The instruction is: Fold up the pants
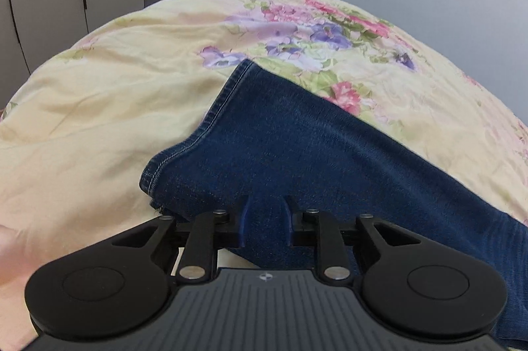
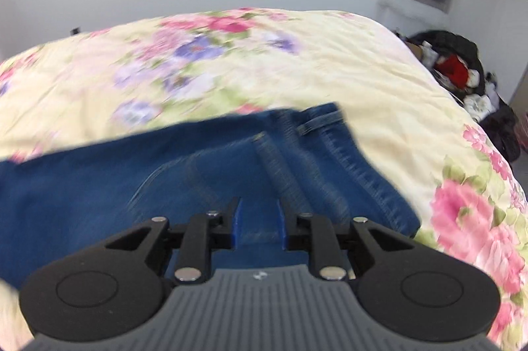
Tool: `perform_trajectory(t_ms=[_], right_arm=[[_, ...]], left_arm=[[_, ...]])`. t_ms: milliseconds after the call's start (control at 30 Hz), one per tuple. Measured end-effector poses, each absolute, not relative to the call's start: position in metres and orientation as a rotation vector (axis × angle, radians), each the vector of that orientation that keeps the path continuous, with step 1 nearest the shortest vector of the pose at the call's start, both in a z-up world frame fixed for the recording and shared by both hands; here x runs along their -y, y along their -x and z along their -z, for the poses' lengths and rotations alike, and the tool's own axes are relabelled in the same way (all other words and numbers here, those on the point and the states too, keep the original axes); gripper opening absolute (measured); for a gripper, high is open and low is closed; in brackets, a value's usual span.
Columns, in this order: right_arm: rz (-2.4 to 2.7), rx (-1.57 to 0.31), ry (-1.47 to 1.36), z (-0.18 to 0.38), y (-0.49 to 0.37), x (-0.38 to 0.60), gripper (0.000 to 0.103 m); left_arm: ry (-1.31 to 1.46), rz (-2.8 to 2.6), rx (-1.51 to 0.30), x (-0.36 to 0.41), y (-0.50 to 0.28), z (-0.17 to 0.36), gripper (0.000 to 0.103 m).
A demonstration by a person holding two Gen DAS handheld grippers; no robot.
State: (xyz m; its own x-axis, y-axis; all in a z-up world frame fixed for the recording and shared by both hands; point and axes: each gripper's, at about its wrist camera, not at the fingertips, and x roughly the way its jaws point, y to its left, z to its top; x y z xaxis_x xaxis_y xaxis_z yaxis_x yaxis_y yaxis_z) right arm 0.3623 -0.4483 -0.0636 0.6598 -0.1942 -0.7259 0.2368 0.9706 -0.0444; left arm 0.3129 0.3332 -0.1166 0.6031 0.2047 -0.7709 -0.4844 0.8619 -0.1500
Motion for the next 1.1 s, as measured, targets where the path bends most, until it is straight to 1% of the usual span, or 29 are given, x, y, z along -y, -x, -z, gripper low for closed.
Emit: perform_trajectory(t_ms=[67, 133, 200, 267, 333, 433, 567, 733, 833, 867, 900, 933, 967, 1000, 1033, 1067, 1100], right_arm=[[0.266, -0.822, -0.084, 0.066, -0.387, 0.472, 0.018], [0.273, -0.836, -0.139, 0.071, -0.408, 0.493, 0.019], [0.265, -0.848, -0.198, 0.082, -0.426, 0.508, 0.018], [0.258, -0.858, -0.207, 0.094, -0.447, 0.517, 0.015], [0.280, -0.884, -0.176, 0.110, -0.470, 0.523, 0.014], [0.300, -0.920, -0.201, 0.138, -0.503, 0.534, 0.014], [0.310, -0.923, -0.174, 0.161, -0.527, 0.534, 0.014], [0.325, -0.951, -0.131, 0.159, -0.538, 0.529, 0.014], [0.326, -0.899, -0.162, 0.137, -0.521, 0.531, 0.016], [0.326, -0.876, -0.168, 0.128, -0.511, 0.533, 0.024], [0.333, -0.857, -0.171, 0.119, -0.499, 0.535, 0.029], [0.327, -0.842, -0.179, 0.111, -0.485, 0.536, 0.035], [0.316, -0.834, -0.182, 0.105, -0.473, 0.539, 0.037], [0.324, -0.826, -0.180, 0.098, -0.456, 0.541, 0.039], [0.340, -0.821, -0.193, 0.094, -0.440, 0.545, 0.044], [0.346, -0.819, -0.225, 0.091, -0.424, 0.549, 0.048], [0.349, -0.817, -0.271, 0.090, -0.405, 0.555, 0.048]], left_arm=[[0.361, -0.433, -0.858, -0.335, -0.317, 0.129, 0.019], [0.374, -0.448, -0.856, -0.337, -0.319, 0.137, 0.018], [0.348, -0.459, -0.859, -0.333, -0.322, 0.143, 0.017], [0.301, -0.463, -0.864, -0.328, -0.325, 0.147, 0.015], [0.281, -0.470, -0.868, -0.325, -0.328, 0.149, 0.014], [0.274, -0.475, -0.874, -0.325, -0.330, 0.150, 0.013], [0.268, -0.476, -0.885, -0.325, -0.331, 0.150, 0.013], [0.279, -0.474, -0.882, -0.327, -0.330, 0.148, 0.013], [0.307, -0.477, -0.863, -0.331, -0.325, 0.136, 0.014], [0.317, -0.477, -0.847, -0.331, -0.321, 0.131, 0.015], [0.340, -0.471, -0.821, -0.333, -0.315, 0.124, 0.017], [0.368, -0.464, -0.797, -0.335, -0.308, 0.118, 0.023], [0.405, -0.460, -0.774, -0.338, -0.302, 0.113, 0.030], [0.445, -0.460, -0.750, -0.341, -0.294, 0.109, 0.034], [0.488, -0.465, -0.721, -0.344, -0.285, 0.106, 0.045], [0.537, -0.468, -0.690, -0.348, -0.275, 0.105, 0.053], [0.602, -0.472, -0.666, -0.354, -0.265, 0.105, 0.055]])
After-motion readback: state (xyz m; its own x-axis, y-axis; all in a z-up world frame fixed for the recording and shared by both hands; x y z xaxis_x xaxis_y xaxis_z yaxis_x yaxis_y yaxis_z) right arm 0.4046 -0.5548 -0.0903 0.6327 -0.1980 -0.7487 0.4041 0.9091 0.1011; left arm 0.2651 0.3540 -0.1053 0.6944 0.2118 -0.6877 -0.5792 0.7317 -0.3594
